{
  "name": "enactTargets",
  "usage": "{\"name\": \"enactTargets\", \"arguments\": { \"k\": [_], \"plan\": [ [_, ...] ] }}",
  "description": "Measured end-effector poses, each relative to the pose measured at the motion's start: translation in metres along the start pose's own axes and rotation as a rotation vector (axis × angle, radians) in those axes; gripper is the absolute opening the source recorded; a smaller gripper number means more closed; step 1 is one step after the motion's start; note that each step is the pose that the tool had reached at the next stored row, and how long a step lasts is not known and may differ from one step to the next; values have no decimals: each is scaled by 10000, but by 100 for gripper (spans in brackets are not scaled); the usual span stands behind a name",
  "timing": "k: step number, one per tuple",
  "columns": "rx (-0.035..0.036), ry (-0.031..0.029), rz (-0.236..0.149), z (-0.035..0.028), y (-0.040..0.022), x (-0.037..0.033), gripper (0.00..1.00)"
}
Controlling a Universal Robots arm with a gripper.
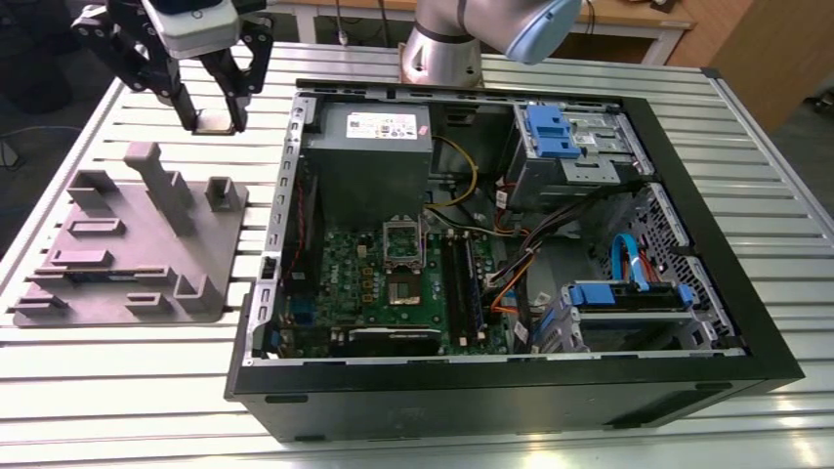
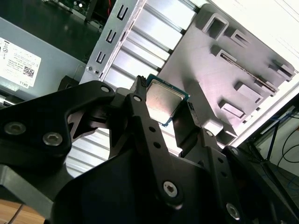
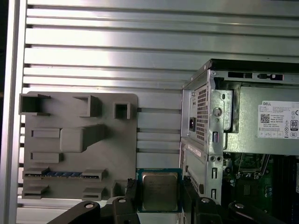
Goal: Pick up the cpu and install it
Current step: 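Pick up the cpu and move it towards the insertion slot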
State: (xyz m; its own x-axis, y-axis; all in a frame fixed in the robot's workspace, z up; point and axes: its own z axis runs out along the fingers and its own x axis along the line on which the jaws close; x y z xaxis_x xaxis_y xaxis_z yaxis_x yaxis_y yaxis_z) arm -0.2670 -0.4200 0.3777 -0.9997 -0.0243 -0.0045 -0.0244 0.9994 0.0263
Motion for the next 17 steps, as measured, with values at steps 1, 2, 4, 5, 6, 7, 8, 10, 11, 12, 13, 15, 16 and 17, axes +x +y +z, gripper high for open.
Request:
{"name": "enactTargets", "arguments": {
  "k": [1, 2, 4, 5, 6, 7, 8, 10, 11, 12, 13, 15, 16, 17],
  "plan": [
    [1, 0, 0, 0, 0, -3, 47],
    [0, 0, 0, 0, 0, -7, 47],
    [0, 0, 0, 0, 0, -14, 47],
    [1, 0, 0, 0, 0, -18, 47],
    [1, 0, 0, 0, 0, -22, 47],
    [0, 0, 0, 0, -1, -25, 47],
    [0, 0, 0, 0, -1, -29, 47],
    [0, 0, 0, 0, -1, -36, 47],
    [0, 0, 0, 0, -1, -39, 47],
    [0, -1, 0, 0, -1, -44, 47],
    [-1, -2, -1, 1, -1, -49, 47],
    [1, 1, 0, 0, -1, -58, 47],
    [1, 0, 0, 0, -2, -63, 47],
    [1, 0, 0, 0, -2, -68, 47]
  ]
}}
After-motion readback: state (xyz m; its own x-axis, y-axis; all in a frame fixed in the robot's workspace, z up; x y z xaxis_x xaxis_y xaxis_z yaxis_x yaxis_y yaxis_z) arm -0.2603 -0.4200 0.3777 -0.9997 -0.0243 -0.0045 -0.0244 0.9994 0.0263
